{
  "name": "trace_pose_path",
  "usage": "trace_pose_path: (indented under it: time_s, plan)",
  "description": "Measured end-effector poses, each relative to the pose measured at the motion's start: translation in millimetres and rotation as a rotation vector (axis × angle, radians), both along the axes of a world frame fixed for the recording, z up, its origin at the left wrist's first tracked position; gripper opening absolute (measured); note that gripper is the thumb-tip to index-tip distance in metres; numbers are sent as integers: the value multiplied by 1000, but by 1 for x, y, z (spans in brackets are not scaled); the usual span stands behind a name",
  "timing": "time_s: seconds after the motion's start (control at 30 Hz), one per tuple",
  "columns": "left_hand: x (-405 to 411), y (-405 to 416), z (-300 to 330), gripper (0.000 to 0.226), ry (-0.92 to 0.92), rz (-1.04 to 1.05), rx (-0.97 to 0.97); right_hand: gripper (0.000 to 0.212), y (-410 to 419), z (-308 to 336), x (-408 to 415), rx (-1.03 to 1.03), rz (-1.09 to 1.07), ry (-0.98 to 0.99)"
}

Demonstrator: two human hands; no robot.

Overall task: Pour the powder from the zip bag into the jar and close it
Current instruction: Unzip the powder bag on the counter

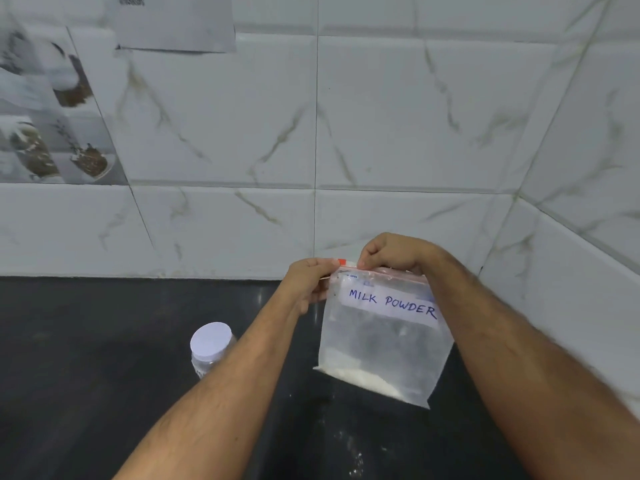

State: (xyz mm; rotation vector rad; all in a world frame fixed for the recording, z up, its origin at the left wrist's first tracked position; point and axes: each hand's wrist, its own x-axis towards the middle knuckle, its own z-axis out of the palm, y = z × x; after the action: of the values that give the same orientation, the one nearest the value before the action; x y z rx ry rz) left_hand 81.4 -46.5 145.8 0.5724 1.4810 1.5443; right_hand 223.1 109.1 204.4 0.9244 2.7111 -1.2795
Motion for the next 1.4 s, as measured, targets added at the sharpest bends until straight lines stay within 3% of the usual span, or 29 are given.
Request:
trace_pose_path:
  time_s: [0.17,0.3,0.57,0.83,1.27,1.4]
  plan:
    - [18,-13,-23,6,37,12,-97,11,-14,-35,10,9,-13,-96]
    - [23,-19,-33,7,67,37,-119,11,-24,-56,12,-1,-42,-14]
    - [22,-16,-26,10,81,15,-74,12,-34,-51,-3,57,-6,105]
    - [18,-12,-31,9,137,59,-68,17,-38,-52,-14,134,66,19]
    - [23,5,-42,28,327,199,-146,17,-34,-58,-14,236,106,53]
    - [20,6,-40,19,310,212,-160,16,-28,-57,-7,283,91,18]
